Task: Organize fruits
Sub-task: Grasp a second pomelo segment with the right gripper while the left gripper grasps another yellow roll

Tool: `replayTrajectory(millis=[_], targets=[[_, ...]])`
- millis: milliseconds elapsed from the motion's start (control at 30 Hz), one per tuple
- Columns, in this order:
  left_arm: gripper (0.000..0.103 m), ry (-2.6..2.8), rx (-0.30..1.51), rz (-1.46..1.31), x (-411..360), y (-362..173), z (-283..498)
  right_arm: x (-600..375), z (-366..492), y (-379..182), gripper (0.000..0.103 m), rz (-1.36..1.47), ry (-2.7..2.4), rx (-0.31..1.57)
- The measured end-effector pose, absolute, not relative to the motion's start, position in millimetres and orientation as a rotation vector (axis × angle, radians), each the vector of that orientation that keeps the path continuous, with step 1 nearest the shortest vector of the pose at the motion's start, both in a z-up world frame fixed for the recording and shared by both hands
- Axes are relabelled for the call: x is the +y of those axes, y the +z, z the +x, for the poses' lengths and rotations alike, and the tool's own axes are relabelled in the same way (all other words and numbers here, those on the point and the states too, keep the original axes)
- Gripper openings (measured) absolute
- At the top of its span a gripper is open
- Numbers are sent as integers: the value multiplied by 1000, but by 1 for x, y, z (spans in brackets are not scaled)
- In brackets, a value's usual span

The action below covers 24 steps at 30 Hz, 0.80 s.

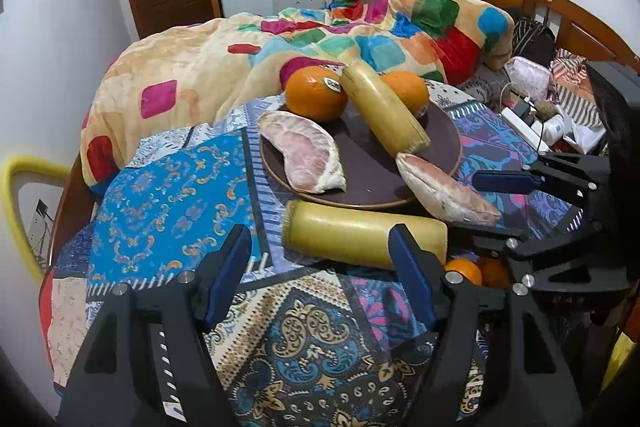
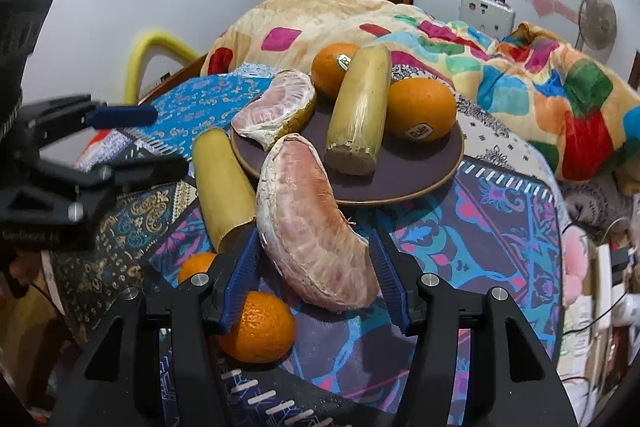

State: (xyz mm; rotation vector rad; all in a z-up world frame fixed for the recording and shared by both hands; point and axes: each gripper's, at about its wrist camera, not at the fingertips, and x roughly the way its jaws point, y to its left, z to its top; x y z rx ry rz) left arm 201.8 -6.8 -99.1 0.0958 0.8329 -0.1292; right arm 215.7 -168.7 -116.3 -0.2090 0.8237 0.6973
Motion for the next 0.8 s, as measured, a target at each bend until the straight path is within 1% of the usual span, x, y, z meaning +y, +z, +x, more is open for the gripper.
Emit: replayTrajectory(millis=[67, 133, 167, 200, 300, 567, 600, 800], targets=[[74, -137, 843, 88, -10, -100, 202, -170, 217, -117, 51, -199, 710, 825], [80, -149, 852, 73, -14, -102, 203, -170, 215, -115, 46, -194, 721, 817], [81, -155, 855, 67, -15, -102, 203, -172, 214, -112, 42, -190, 719, 809], [82, -162, 856, 64, -19, -102, 203, -173, 212, -110, 38, -187, 714, 802], [83, -172, 856, 70, -28, -103, 205, -179, 210, -105, 34, -175, 713, 793], [84, -163, 884, 123, -45, -119, 215, -199, 209, -104, 33, -127, 689, 791], [85, -163, 879, 130, -45, -120, 215, -200, 210, -104, 33, -126, 689, 791], [85, -150, 882, 122, -25, -120, 207, -202, 209, -104, 33, -123, 691, 791]])
